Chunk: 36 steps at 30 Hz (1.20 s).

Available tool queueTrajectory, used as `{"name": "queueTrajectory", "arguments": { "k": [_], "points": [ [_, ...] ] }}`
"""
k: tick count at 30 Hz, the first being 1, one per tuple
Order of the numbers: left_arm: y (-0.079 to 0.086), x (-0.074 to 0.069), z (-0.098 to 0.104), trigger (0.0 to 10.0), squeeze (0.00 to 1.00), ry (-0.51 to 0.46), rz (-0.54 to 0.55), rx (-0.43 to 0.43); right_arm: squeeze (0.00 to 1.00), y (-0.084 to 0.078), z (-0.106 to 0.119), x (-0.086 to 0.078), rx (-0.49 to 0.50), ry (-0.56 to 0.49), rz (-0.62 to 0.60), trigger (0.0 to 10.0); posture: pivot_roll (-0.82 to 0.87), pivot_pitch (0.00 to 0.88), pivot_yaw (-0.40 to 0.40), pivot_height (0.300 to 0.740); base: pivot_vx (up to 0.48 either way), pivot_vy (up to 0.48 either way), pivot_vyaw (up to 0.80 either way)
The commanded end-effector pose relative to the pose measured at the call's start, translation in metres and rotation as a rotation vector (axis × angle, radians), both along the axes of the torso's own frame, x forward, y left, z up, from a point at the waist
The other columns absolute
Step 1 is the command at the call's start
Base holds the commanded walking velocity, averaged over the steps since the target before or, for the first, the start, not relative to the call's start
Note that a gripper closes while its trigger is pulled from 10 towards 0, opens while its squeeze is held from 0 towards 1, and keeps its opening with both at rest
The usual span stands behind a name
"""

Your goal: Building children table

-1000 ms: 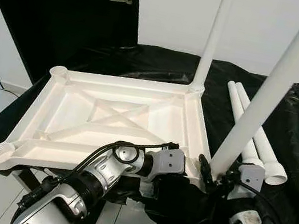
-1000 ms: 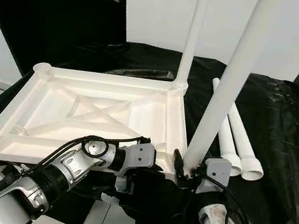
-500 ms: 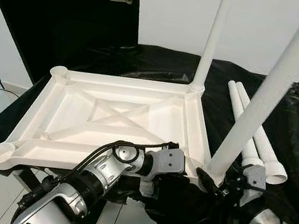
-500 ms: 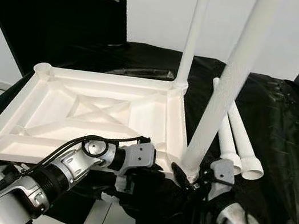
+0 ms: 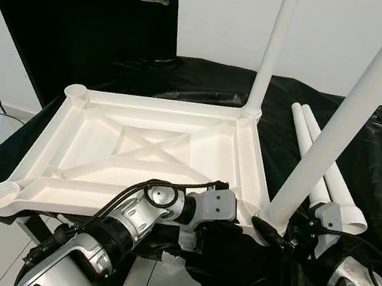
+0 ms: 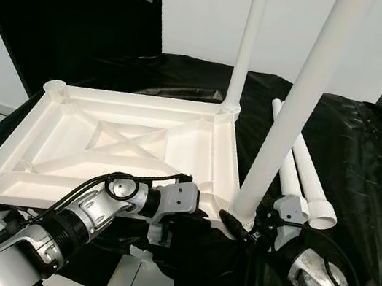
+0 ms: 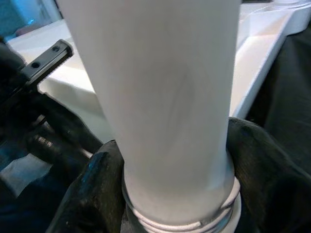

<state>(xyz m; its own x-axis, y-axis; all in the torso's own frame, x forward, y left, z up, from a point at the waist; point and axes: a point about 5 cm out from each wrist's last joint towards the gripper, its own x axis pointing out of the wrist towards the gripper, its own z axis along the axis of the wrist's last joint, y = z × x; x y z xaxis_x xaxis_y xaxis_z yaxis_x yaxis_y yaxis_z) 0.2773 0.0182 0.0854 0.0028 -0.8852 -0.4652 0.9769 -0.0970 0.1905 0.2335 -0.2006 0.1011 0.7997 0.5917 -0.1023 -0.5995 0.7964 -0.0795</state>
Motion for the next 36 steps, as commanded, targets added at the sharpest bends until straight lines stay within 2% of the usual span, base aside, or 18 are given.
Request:
{"name": "queueTrajectory", "arguments": {
  "k": [1,3,4,7,8,11,18,19,22,23,24,25,26,27,28,33,34,36],
  "points": [
    [0.022,-0.029,-0.053,10.0,0.00,0.232,-0.050,0.181,0.00,0.007,0.000,0.000,0.039,-0.021,-0.037,0.0,0.15,0.000,-0.003,0.740,0.000,0.000,0.00],
    [0.022,-0.028,-0.052,10.0,0.00,0.230,-0.051,0.181,0.00,0.011,-0.004,-0.009,0.068,-0.085,-0.283,0.0,0.16,0.000,-0.002,0.740,0.000,0.000,0.00],
    [0.022,-0.028,-0.052,10.0,0.00,0.230,-0.051,0.181,0.00,0.011,-0.004,-0.009,0.068,-0.085,-0.283,0.0,0.16,0.000,-0.002,0.740,0.000,0.000,0.00],
    [0.022,-0.028,-0.051,10.0,0.00,0.231,-0.054,0.180,0.00,0.005,-0.009,-0.020,0.064,-0.109,-0.511,0.0,0.15,0.000,-0.002,0.740,0.000,0.000,0.00],
    [0.022,-0.028,-0.051,10.0,0.00,0.231,-0.054,0.180,0.00,0.005,-0.009,-0.020,0.064,-0.109,-0.511,0.0,0.15,0.000,-0.002,0.740,0.000,0.000,0.00],
    [0.023,-0.029,-0.051,10.0,0.00,0.233,-0.058,0.182,0.00,-0.005,-0.007,-0.021,0.054,-0.127,-0.696,0.0,0.15,0.000,0.000,0.740,0.000,0.000,0.00],
    [0.021,-0.029,-0.051,10.0,0.00,0.232,-0.062,0.182,0.00,-0.006,-0.007,-0.021,0.036,-0.128,-0.740,0.0,0.15,0.000,0.000,0.740,0.000,0.000,0.00],
    [0.021,-0.028,-0.050,10.0,0.00,0.231,-0.062,0.182,0.00,-0.002,-0.006,-0.020,0.006,-0.148,-0.699,10.0,0.15,0.000,-0.002,0.740,0.000,0.000,0.00],
    [0.021,-0.028,-0.050,10.0,0.00,0.230,-0.062,0.181,0.00,0.002,-0.005,-0.019,-0.016,-0.162,-0.669,10.0,0.15,0.000,-0.002,0.740,0.000,0.000,0.00],
    [0.020,-0.027,-0.049,10.0,0.00,0.229,-0.061,0.180,1.00,0.006,-0.002,-0.017,0.009,-0.175,-0.616,10.0,0.15,0.000,-0.002,0.740,0.000,0.000,0.00],
    [0.020,-0.027,-0.049,10.0,0.00,0.230,-0.061,0.180,1.00,0.008,0.002,-0.013,0.036,-0.178,-0.547,10.0,0.15,0.000,-0.001,0.740,0.000,0.000,0.00],
    [0.020,-0.027,-0.049,10.0,0.00,0.230,-0.061,0.180,1.00,0.008,0.002,-0.013,0.036,-0.178,-0.547,10.0,0.15,0.000,-0.001,0.740,0.000,0.000,0.00],
    [0.020,-0.028,-0.049,10.0,0.00,0.231,-0.061,0.179,1.00,0.008,0.007,-0.006,0.058,-0.174,-0.449,10.0,0.15,0.000,-0.003,0.740,0.000,0.000,0.00],
    [0.020,-0.028,-0.049,10.0,0.00,0.232,-0.061,0.178,0.23,0.008,0.009,-0.002,0.045,-0.167,-0.384,10.0,0.15,0.000,-0.004,0.740,0.000,0.000,0.00],
    [0.019,-0.028,-0.049,10.0,0.00,0.231,-0.061,0.177,0.00,0.008,0.010,0.000,0.034,-0.158,-0.336,10.0,0.15,0.000,-0.004,0.740,0.000,0.000,0.00],
    [0.019,-0.027,-0.049,10.0,0.00,0.231,-0.061,0.177,0.00,0.008,0.010,0.002,0.024,-0.132,-0.261,9.8,0.15,0.000,-0.006,0.740,0.000,0.000,0.00],
    [0.019,-0.027,-0.049,10.0,0.00,0.231,-0.060,0.176,0.00,0.008,0.009,0.003,0.014,-0.116,-0.216,4.7,0.15,0.000,-0.007,0.740,0.000,0.000,0.00],
    [0.019,-0.027,-0.049,10.0,0.00,0.230,-0.058,0.175,0.00,0.008,0.008,0.003,0.002,-0.090,-0.159,4.7,0.15,0.000,-0.008,0.740,0.000,0.000,0.00]
  ]
}}
